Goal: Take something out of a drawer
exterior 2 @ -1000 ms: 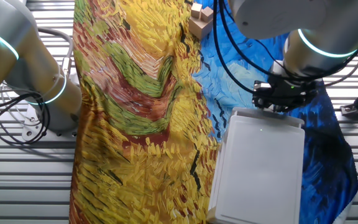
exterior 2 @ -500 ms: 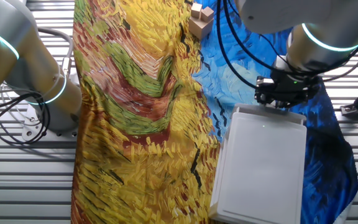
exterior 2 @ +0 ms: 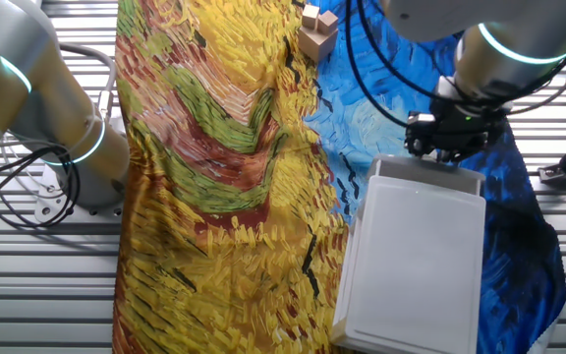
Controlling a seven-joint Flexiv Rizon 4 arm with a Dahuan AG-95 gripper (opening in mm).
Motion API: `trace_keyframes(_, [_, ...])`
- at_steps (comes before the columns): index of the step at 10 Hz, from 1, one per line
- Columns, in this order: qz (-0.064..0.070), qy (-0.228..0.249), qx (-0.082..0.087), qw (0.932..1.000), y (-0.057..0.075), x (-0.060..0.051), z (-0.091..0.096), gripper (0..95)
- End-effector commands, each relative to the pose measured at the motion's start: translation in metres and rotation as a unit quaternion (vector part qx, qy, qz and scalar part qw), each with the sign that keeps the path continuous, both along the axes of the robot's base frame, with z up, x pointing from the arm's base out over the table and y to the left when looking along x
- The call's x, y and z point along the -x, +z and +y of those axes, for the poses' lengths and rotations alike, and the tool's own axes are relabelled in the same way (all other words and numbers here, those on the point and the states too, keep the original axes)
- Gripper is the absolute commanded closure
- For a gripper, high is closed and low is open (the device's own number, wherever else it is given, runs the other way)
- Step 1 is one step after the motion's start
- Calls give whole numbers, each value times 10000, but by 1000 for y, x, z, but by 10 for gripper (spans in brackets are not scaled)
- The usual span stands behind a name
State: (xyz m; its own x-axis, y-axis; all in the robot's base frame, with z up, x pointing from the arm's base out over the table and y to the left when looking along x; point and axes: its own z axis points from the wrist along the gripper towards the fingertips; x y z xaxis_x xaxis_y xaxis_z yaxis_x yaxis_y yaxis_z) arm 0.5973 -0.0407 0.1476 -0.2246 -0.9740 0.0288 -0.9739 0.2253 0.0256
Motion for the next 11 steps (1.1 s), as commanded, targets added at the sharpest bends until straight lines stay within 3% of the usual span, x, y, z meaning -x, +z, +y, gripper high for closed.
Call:
trace_keyframes(1, [2,-25,8,10000,0,-2,3,950])
trace_keyframes(11, [59,-123,102,9999,0,-11,22,950])
